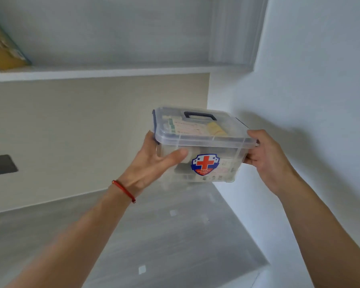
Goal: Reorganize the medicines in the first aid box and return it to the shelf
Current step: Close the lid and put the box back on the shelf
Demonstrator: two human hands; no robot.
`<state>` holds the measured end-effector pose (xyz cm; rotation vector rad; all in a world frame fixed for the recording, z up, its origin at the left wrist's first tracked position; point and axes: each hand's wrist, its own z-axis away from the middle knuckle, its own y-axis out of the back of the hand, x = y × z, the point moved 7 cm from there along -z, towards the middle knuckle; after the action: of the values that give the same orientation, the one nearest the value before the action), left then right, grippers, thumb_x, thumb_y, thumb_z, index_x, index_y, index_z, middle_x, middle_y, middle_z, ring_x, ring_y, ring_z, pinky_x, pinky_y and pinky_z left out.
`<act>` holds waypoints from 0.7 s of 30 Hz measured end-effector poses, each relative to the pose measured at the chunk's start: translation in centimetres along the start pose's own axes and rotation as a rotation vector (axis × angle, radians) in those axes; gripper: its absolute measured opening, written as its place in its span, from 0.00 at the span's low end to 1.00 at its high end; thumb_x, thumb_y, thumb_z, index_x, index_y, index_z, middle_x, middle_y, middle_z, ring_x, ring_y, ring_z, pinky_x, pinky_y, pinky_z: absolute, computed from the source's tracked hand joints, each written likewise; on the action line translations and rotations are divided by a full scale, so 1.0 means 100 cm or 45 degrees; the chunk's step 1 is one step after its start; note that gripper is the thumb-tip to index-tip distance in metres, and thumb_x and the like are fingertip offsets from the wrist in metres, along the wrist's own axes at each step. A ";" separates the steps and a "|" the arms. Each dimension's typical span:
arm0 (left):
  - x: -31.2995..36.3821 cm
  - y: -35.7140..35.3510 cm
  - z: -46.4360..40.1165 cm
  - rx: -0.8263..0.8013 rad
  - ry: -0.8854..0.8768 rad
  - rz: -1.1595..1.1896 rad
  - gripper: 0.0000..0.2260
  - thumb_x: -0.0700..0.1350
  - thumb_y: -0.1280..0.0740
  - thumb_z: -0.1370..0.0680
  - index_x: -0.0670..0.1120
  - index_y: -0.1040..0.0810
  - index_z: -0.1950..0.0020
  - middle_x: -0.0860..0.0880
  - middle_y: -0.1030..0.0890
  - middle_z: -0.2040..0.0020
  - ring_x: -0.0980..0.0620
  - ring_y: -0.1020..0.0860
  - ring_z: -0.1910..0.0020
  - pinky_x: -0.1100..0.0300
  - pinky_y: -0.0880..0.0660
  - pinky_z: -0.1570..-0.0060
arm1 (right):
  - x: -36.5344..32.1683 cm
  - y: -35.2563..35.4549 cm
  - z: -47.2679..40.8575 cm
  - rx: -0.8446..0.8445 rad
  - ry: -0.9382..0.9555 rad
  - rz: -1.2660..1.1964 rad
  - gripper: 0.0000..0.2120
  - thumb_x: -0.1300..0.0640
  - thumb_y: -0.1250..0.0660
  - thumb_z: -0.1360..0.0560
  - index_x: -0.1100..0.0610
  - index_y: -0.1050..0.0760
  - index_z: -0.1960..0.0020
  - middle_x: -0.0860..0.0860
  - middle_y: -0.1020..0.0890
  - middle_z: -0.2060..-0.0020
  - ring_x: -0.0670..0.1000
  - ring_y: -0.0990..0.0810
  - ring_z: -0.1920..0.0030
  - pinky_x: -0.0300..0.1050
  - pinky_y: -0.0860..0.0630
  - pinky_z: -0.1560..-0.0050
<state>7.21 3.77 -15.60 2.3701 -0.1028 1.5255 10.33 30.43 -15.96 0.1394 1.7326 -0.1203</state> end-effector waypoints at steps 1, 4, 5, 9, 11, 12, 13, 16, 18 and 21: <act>0.012 0.001 -0.007 0.012 -0.028 -0.025 0.36 0.59 0.24 0.30 0.53 0.34 0.27 0.57 0.24 0.31 0.65 0.27 0.33 0.66 0.27 0.39 | -0.016 0.002 0.001 -0.004 0.032 0.023 0.16 0.45 0.38 0.24 0.43 0.12 0.59 0.50 0.11 0.54 0.50 0.12 0.54 0.48 0.24 0.48; 0.049 0.006 -0.028 0.087 -0.135 -0.092 0.31 0.49 0.22 0.28 0.50 0.33 0.29 0.53 0.24 0.34 0.71 0.24 0.42 0.74 0.25 0.51 | -0.064 0.006 0.005 0.001 0.129 0.076 0.15 0.45 0.38 0.25 0.43 0.12 0.58 0.54 0.11 0.49 0.53 0.12 0.50 0.49 0.23 0.46; 0.062 0.008 -0.034 0.113 -0.180 -0.096 0.30 0.48 0.23 0.28 0.49 0.32 0.30 0.53 0.24 0.35 0.71 0.24 0.43 0.74 0.24 0.51 | -0.080 0.008 0.004 0.010 0.163 0.084 0.15 0.45 0.38 0.25 0.43 0.12 0.57 0.54 0.11 0.48 0.53 0.12 0.49 0.50 0.23 0.44; 0.113 0.018 -0.062 0.168 -0.343 -0.033 0.25 0.48 0.22 0.28 0.47 0.25 0.34 0.53 0.17 0.40 0.66 0.19 0.45 0.68 0.22 0.47 | -0.136 0.008 -0.006 0.065 0.306 0.105 0.16 0.47 0.39 0.20 0.42 0.12 0.52 0.51 0.11 0.46 0.52 0.12 0.47 0.52 0.24 0.40; 0.132 0.022 -0.078 0.186 -0.379 -0.030 0.22 0.51 0.23 0.28 0.49 0.23 0.36 0.55 0.15 0.44 0.62 0.18 0.46 0.61 0.20 0.46 | -0.160 0.008 -0.019 0.123 0.357 0.084 0.15 0.45 0.38 0.19 0.43 0.13 0.51 0.51 0.11 0.47 0.52 0.12 0.49 0.52 0.23 0.41; 0.137 0.026 -0.088 0.209 -0.375 -0.033 0.22 0.53 0.24 0.28 0.50 0.22 0.36 0.56 0.15 0.45 0.60 0.17 0.46 0.57 0.20 0.44 | -0.170 0.007 -0.028 0.149 0.373 0.075 0.14 0.44 0.37 0.20 0.43 0.13 0.52 0.51 0.11 0.49 0.52 0.12 0.51 0.52 0.23 0.43; 0.141 0.030 -0.098 0.233 -0.365 -0.029 0.22 0.53 0.24 0.28 0.50 0.22 0.37 0.56 0.15 0.45 0.59 0.17 0.46 0.53 0.20 0.43 | -0.178 0.004 -0.039 0.169 0.380 0.069 0.13 0.43 0.36 0.20 0.43 0.14 0.53 0.51 0.11 0.50 0.51 0.12 0.53 0.52 0.23 0.44; 0.149 0.041 -0.130 0.304 -0.349 0.030 0.20 0.52 0.24 0.28 0.48 0.21 0.38 0.53 0.14 0.45 0.54 0.16 0.45 0.46 0.20 0.41 | -0.196 -0.006 -0.080 0.220 0.359 0.042 0.12 0.42 0.35 0.21 0.46 0.16 0.48 0.50 0.11 0.51 0.53 0.12 0.52 0.52 0.22 0.46; 0.157 0.044 -0.152 0.403 -0.333 0.027 0.23 0.56 0.24 0.29 0.47 0.21 0.39 0.51 0.16 0.43 0.50 0.18 0.42 0.47 0.22 0.39 | -0.205 -0.009 -0.110 0.260 0.350 0.004 0.13 0.42 0.34 0.22 0.49 0.17 0.46 0.52 0.11 0.52 0.55 0.13 0.54 0.50 0.20 0.53; 0.171 0.038 -0.185 0.467 -0.345 0.078 0.16 0.50 0.26 0.28 0.45 0.19 0.43 0.51 0.14 0.51 0.48 0.15 0.48 0.47 0.19 0.47 | -0.218 -0.007 -0.148 0.263 0.341 0.012 0.27 0.36 0.31 0.34 0.53 0.17 0.43 0.56 0.11 0.54 0.56 0.12 0.56 0.51 0.18 0.54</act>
<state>-2.54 7.71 7.59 2.8802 0.0485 1.3332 -0.62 31.50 7.93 0.3282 1.9840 -0.2845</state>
